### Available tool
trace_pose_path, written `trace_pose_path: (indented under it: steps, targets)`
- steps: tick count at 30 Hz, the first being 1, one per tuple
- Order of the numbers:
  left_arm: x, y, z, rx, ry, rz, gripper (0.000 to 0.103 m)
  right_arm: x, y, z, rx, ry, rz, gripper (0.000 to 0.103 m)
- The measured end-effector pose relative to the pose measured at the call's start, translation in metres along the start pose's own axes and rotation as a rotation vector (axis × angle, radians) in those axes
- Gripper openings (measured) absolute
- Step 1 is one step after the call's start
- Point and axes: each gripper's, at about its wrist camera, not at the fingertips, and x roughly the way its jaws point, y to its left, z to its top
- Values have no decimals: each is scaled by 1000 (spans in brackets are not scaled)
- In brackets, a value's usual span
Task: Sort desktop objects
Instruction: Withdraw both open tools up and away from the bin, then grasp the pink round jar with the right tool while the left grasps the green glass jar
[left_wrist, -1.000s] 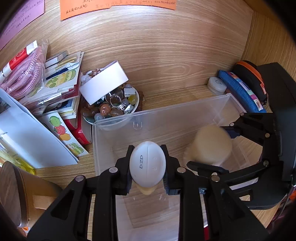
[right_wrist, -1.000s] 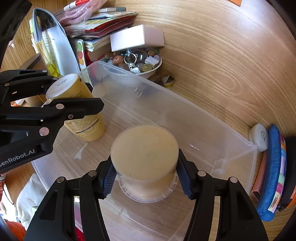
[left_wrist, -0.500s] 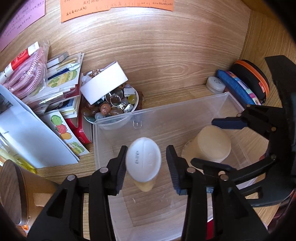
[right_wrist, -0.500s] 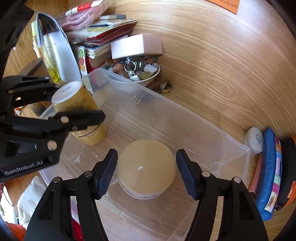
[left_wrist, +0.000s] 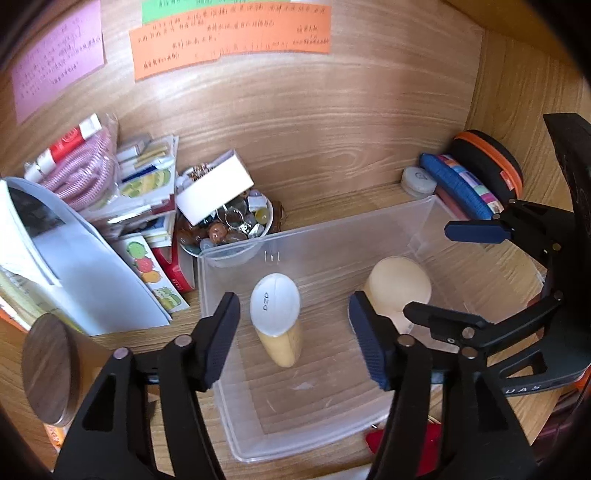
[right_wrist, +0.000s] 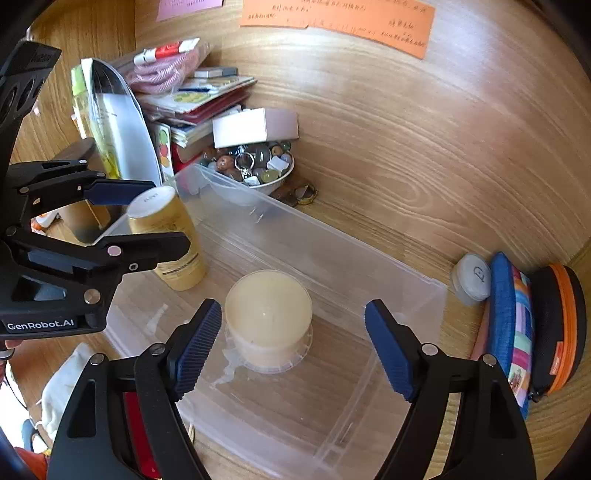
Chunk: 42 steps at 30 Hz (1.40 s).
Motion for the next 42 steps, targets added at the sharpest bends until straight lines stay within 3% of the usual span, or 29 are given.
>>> trace_pose_path:
  steps: [20, 36, 42]
  targets:
    - [-75, -25, -22, 15, -91, 34, 82, -80, 16, -33, 16, -119, -38, 81]
    - [-110, -60, -83, 43, -102, 49, 85, -124, 33, -90, 47, -205, -65, 82]
    - [-114, -66, -107, 36, -89, 22, 86, -132, 35, -115, 93, -217, -48, 82]
